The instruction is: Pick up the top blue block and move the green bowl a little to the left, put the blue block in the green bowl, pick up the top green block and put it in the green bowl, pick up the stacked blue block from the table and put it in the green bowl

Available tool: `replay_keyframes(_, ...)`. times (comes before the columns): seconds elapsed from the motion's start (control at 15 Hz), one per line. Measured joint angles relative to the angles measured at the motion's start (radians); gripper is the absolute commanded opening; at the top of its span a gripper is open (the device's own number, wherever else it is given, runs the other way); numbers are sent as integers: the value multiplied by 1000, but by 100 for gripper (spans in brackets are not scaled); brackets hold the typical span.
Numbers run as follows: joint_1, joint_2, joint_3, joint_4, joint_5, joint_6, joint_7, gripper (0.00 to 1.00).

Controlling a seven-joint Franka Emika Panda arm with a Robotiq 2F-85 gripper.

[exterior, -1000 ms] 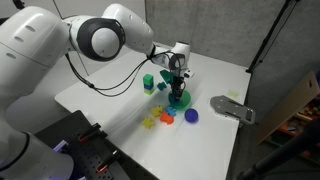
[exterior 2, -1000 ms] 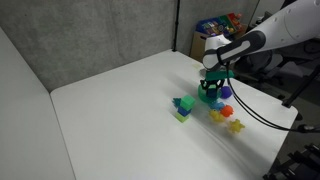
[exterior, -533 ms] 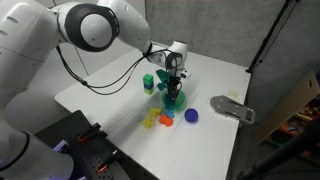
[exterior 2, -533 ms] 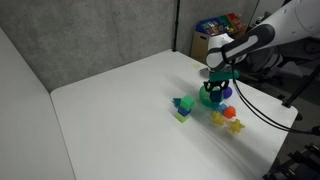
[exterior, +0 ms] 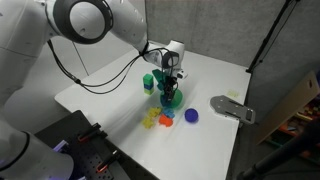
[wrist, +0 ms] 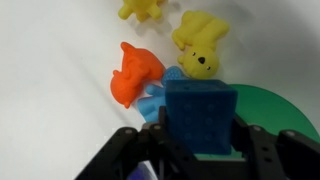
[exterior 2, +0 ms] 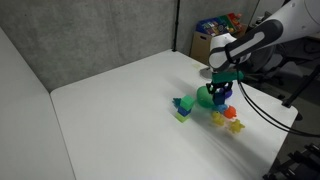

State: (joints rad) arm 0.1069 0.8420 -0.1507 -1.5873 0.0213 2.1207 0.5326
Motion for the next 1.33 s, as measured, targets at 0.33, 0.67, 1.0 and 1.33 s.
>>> replay_keyframes(0.33,0,-9,0,4,0,15,0,31)
replay_keyframes(0.67,1,-8,1,34,0,15,-1,31)
replay_keyframes(1.0,1,-7,1,88,-5,15,-1,31)
replay_keyframes(1.33,5,20,0,128,-18,22,-1,31)
